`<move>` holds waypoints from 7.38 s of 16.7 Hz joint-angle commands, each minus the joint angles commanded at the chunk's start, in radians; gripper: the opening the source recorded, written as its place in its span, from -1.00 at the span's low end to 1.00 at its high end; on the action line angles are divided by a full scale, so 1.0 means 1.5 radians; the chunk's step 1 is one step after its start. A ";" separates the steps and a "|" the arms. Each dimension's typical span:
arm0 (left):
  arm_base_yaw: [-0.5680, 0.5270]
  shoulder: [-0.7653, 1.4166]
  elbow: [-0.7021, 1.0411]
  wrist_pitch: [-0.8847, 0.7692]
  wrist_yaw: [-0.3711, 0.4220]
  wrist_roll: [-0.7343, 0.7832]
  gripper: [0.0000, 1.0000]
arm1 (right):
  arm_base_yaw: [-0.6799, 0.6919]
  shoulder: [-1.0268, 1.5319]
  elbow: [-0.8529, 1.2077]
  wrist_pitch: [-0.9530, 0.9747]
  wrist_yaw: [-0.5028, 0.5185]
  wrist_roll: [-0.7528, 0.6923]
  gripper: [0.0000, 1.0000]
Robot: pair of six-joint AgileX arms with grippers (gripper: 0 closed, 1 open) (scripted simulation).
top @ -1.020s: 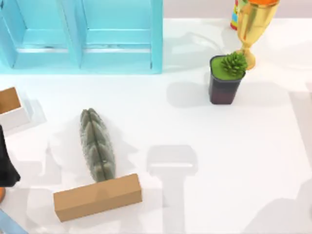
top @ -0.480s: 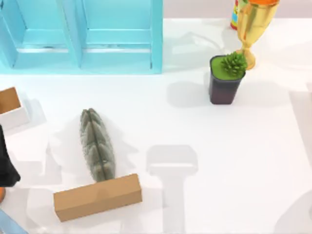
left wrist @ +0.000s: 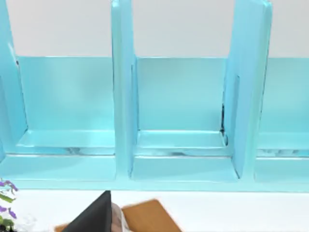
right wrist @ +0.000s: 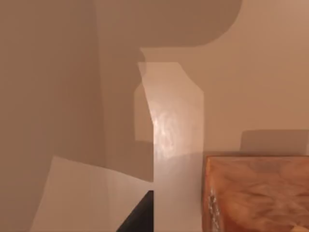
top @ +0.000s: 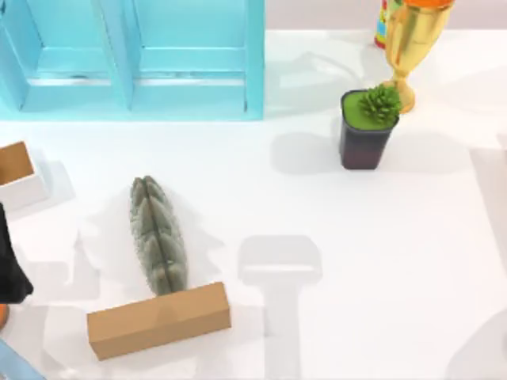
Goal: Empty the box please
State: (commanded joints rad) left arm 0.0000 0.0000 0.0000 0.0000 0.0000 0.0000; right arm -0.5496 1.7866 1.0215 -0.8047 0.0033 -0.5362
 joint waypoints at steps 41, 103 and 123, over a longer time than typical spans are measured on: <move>0.000 0.000 0.000 0.000 0.000 0.000 1.00 | -0.006 -0.085 0.259 -0.344 -0.001 -0.003 -1.00; 0.000 0.000 0.000 0.000 0.000 0.000 1.00 | 0.585 -0.001 0.013 -0.013 -0.001 0.590 1.00; 0.000 0.000 0.000 0.000 0.000 0.000 1.00 | 0.510 -0.046 0.198 -0.220 -0.006 0.523 1.00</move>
State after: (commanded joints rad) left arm 0.0000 0.0000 0.0000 0.0000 0.0000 0.0000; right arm 0.2161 1.7179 1.3191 -1.1343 -0.0052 0.2481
